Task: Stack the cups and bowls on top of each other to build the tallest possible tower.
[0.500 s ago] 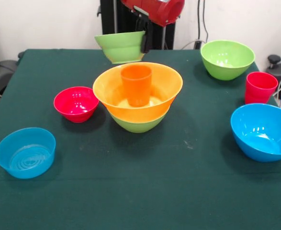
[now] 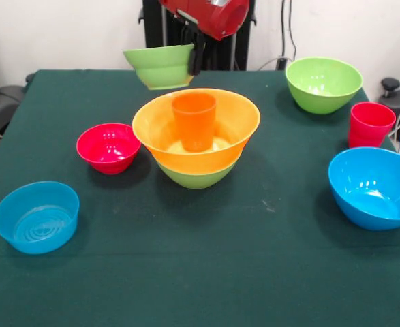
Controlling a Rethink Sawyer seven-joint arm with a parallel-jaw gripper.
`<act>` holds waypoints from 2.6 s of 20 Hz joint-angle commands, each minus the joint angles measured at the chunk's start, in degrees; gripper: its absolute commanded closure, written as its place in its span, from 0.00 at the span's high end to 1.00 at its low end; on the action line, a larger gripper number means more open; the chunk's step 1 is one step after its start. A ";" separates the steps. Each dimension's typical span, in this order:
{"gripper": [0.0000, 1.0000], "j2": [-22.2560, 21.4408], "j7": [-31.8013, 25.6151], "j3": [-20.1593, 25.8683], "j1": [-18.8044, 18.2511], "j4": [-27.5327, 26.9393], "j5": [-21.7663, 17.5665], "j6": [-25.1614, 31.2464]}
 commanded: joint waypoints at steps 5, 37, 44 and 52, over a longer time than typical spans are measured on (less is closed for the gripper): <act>0.00 7.77 -9.84 11.51 -2.37 -9.60 -2.77 15.78; 0.00 11.56 -6.73 9.21 0.34 -15.07 -6.37 21.91; 0.00 9.51 -7.30 8.52 0.58 -11.02 -6.18 20.20; 0.00 7.93 -7.74 8.13 0.24 -7.90 -6.49 18.11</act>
